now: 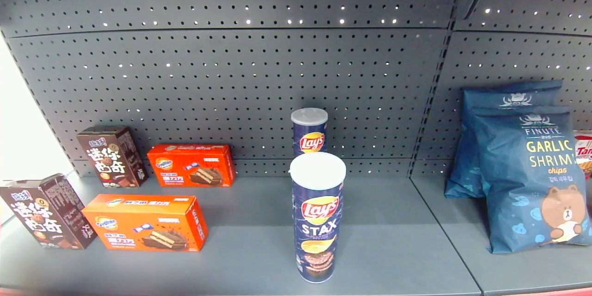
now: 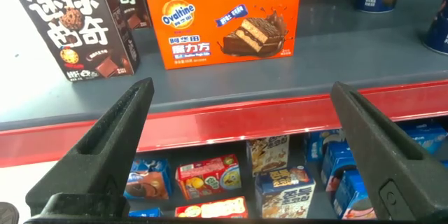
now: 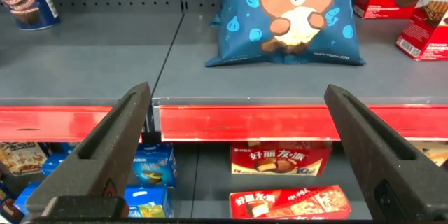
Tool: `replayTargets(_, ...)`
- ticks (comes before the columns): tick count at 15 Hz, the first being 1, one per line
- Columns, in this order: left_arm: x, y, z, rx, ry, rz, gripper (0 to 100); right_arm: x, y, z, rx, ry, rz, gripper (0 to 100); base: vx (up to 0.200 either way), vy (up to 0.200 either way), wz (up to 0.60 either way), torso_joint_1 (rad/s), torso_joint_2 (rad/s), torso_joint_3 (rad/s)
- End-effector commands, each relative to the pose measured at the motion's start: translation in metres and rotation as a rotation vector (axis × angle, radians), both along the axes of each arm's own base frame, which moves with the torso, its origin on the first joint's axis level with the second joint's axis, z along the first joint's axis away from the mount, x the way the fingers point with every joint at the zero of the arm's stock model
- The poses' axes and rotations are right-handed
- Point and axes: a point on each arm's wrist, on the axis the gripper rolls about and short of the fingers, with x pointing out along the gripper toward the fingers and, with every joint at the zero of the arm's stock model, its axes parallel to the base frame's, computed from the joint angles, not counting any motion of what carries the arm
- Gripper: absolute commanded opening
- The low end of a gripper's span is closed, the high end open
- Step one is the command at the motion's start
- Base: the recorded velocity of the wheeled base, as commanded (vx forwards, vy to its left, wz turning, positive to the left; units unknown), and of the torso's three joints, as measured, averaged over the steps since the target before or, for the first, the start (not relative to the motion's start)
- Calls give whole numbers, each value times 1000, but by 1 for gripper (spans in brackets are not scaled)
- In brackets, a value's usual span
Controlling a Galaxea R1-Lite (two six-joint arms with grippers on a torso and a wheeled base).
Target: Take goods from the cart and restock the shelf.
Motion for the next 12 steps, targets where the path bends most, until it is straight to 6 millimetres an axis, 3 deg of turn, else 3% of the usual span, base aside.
replayTargets(1,0,0,0,0,1,0,100,0,0,0,0,0,0,100,0,0,0,0,0,0)
replayTargets(12,0,0,0,-3,1,2,100,0,0,0,0,0,0,100,0,0,0,0,0,0)
